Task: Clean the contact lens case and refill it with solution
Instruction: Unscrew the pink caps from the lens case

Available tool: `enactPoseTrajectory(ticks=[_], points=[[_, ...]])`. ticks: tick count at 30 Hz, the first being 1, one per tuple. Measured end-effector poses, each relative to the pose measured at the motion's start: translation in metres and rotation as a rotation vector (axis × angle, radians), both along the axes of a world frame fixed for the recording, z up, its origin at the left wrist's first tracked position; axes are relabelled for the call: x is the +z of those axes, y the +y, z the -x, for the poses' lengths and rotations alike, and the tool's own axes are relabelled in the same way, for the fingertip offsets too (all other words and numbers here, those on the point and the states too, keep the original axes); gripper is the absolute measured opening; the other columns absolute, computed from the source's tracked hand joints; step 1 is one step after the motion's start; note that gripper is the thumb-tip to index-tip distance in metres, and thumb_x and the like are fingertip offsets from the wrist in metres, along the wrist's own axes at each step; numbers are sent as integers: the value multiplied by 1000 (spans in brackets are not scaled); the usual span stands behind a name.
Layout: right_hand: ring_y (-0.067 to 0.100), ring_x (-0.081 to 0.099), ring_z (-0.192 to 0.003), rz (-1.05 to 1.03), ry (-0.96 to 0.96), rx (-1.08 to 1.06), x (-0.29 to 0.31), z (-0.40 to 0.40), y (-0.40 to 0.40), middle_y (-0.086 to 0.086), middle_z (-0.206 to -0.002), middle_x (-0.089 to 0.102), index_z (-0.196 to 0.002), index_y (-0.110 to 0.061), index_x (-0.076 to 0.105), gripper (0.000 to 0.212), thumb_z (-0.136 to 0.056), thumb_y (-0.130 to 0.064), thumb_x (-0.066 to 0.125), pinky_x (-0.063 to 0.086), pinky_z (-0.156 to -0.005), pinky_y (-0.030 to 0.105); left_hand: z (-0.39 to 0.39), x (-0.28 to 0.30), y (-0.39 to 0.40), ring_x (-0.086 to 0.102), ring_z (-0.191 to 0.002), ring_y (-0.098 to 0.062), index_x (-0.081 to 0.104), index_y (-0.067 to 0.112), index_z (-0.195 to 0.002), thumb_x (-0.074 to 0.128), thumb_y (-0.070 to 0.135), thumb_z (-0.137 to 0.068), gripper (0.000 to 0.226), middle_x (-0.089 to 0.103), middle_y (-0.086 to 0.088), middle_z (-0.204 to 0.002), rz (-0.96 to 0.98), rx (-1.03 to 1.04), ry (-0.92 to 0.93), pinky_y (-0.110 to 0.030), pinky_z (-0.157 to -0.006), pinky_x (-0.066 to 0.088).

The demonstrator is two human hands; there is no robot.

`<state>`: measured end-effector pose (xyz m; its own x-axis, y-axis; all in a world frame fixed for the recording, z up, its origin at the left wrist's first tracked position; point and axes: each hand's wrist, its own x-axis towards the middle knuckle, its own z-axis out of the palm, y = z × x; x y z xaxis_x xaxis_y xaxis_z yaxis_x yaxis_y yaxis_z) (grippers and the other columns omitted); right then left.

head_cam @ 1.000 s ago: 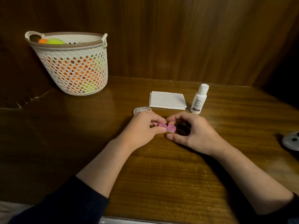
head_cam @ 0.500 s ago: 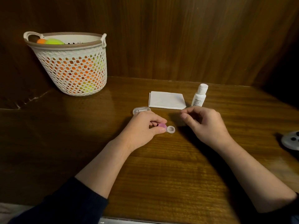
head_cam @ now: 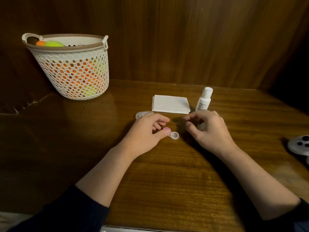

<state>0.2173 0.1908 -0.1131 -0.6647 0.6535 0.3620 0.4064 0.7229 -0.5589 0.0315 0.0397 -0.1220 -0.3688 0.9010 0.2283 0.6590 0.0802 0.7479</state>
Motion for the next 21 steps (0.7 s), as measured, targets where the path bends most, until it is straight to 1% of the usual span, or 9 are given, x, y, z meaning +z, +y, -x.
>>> enactPoseTrajectory(ticks=[2,3,4,6,9,11,16,18,21], points=[[1,43,-106,-7,-41,66,1,0,-2,-35,-96,65,-95,-49,71,20,-92,-30,75,28,-96,38,-3,1,-2,64,-92,0,73,35,-105,74,40,-97,9,66,20,-103,-48,81,59,-13,-72,50],[-2,42,-106,-6,-72,90,-1,1,-2,-35,-93,66,-94,-51,70,22,-90,-30,76,25,-95,37,-3,0,-3,63,-85,-3,71,33,-94,71,43,-98,11,65,19,-94,-62,111,85,-14,-69,47],[-5,41,-107,-5,-97,105,-1,1,-3,-34,-92,67,-94,-52,69,22,-90,-32,77,23,-95,36,-3,-2,-3,62,-78,-3,70,32,-85,68,45,-100,20,63,18,-84,-60,128,100,-16,-66,45],[-7,41,-108,2,-108,115,-4,2,-3,-33,-93,69,-95,-52,69,20,-90,-36,78,23,-97,36,-3,-4,-4,61,-69,-4,69,33,-78,65,46,-102,27,62,16,-73,-21,135,105,-18,-63,42],[-7,42,-108,6,-114,118,-5,3,-3,-41,-102,67,-97,-53,69,18,-89,-40,79,23,-97,35,-3,-3,-4,63,-66,-4,72,35,-84,68,40,-101,19,65,16,-73,9,132,97,-19,-59,45],[-8,42,-107,5,-119,130,-5,4,-4,-45,-106,65,-97,-55,69,18,-89,-42,79,23,-97,35,-3,-2,-3,65,-68,-3,76,34,-92,71,36,-100,10,67,18,-77,20,130,95,-15,-59,45],[-11,41,-110,36,-121,146,-4,4,-8,-35,-104,66,-102,-53,69,21,-86,-47,82,25,-102,37,-1,-3,-5,60,-92,14,76,39,-96,71,30,-98,11,68,22,-89,23,100,88,-8,-59,45],[-10,40,-113,25,-102,139,-3,4,-10,-34,-107,62,-105,-53,67,26,-84,-50,83,26,-103,38,-2,-2,-5,58,-95,15,76,40,-94,71,30,-97,11,67,22,-93,22,83,82,-9,-61,46],[-3,39,-110,36,-104,126,-2,5,-11,-36,-111,55,-109,-56,62,34,-83,-52,84,24,-103,37,-4,-1,-6,55,-97,17,77,39,-96,73,34,-94,7,65,22,-99,22,56,84,-11,-65,45]])
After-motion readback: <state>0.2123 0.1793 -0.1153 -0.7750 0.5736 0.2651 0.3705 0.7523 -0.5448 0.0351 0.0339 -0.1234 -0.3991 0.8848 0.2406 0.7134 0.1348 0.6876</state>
